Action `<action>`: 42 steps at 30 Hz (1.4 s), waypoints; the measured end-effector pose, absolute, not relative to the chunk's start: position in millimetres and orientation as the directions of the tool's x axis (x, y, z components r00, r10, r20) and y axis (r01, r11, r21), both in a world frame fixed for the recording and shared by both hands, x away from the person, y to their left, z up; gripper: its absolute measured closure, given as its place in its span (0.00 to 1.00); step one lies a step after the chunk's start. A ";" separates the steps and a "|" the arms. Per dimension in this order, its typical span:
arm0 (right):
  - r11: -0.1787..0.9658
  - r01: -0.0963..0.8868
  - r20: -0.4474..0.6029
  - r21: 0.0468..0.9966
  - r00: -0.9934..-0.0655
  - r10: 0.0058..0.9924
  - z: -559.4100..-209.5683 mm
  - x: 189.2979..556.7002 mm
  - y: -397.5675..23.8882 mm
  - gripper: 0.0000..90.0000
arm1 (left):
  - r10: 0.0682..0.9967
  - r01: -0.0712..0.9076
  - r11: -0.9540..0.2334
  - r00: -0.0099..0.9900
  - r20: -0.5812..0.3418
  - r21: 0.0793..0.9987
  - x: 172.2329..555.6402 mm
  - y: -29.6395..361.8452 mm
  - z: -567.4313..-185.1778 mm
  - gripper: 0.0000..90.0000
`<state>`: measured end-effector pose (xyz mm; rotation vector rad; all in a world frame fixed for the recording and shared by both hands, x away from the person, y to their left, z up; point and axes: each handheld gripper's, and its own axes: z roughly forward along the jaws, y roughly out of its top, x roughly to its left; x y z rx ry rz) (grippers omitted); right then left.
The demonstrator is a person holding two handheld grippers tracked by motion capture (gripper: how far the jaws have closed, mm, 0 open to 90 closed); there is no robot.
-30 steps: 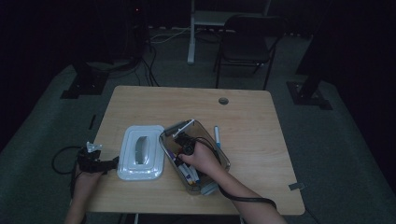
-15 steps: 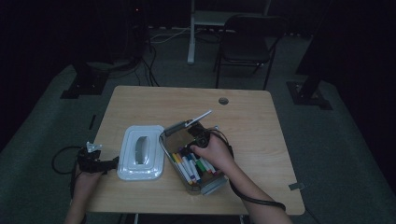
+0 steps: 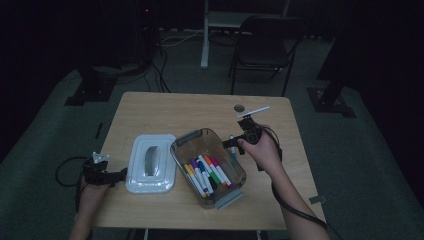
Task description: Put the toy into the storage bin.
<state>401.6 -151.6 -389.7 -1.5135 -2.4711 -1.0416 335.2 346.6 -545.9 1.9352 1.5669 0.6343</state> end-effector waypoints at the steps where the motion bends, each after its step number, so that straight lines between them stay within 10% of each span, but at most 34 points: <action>1: 0.282 0.814 0.383 0.508 -0.507 0.773 -392.1 403.5 -155.9 0.66 | 0.979 0.711 -0.155 0.202 0.011 0.686 335.2 346.5 -545.9 0.00; 26: 0.190 0.901 0.355 0.389 -0.337 0.872 -499.9 461.1 -173.5 0.61 | 0.979 0.712 -0.154 0.202 0.010 0.685 335.2 346.5 -545.9 0.01; 42: 0.175 0.929 0.275 0.327 -0.271 0.923 -511.5 473.0 -161.7 0.85 | 0.979 0.712 -0.154 0.202 0.010 0.685 335.2 346.5 -545.9 0.00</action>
